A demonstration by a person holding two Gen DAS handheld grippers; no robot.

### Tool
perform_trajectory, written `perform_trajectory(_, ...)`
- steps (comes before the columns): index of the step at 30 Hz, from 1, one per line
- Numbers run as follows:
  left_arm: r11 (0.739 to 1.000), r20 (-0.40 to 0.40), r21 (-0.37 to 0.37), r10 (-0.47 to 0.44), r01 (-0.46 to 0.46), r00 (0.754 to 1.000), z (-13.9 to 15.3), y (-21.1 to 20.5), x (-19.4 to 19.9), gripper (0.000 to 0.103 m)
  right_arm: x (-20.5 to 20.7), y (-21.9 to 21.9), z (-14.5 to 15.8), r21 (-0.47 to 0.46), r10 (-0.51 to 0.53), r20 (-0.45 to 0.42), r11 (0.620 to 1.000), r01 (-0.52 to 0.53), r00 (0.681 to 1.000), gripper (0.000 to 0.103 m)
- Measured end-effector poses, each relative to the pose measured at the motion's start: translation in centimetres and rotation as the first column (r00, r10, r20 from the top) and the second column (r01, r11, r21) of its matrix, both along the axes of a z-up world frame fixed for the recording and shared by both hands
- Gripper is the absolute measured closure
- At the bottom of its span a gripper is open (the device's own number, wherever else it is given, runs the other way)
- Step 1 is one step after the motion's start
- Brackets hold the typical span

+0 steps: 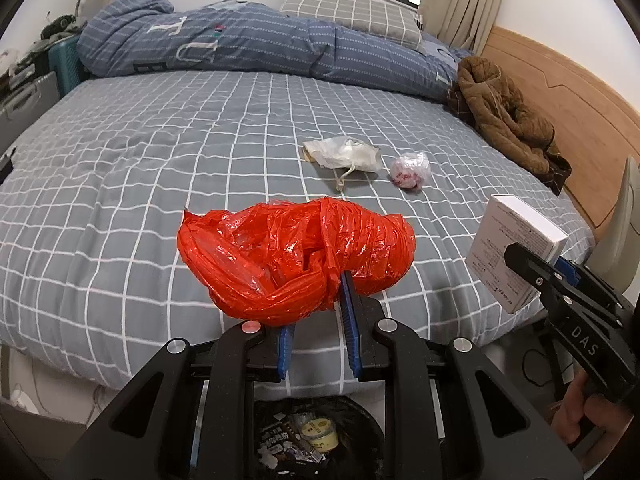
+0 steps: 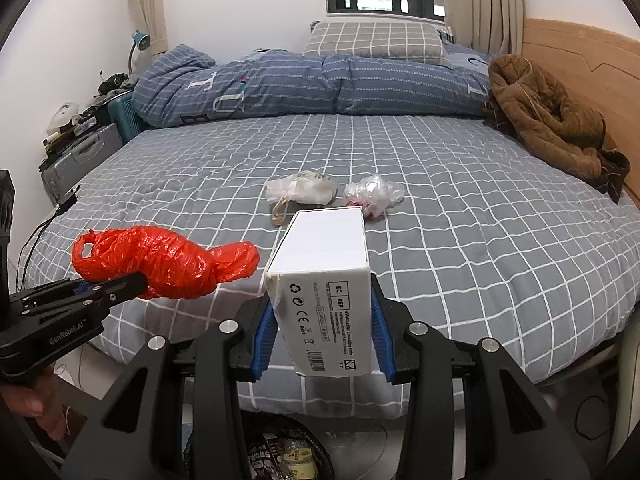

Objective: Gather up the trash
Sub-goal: 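Lift the red bag and white box off the bed and carry them to the bin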

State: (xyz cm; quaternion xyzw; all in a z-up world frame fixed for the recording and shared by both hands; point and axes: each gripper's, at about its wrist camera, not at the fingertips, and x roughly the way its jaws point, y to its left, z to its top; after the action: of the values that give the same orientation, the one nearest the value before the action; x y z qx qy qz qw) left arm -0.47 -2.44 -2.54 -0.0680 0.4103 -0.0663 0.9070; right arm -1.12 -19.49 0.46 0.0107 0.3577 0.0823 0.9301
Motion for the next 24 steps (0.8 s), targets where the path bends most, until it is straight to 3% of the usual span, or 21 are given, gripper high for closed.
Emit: perform_trajectory(24, 1.0, -0.045, 0.01, 0.01, -0.01, 0.999, -1.8, 0.7, -6.7, 0.083, -5.7, 1.8, -1.0, 0.005, 0.052, -0.039, 0.999, -0.052, 0.998, 0.064)
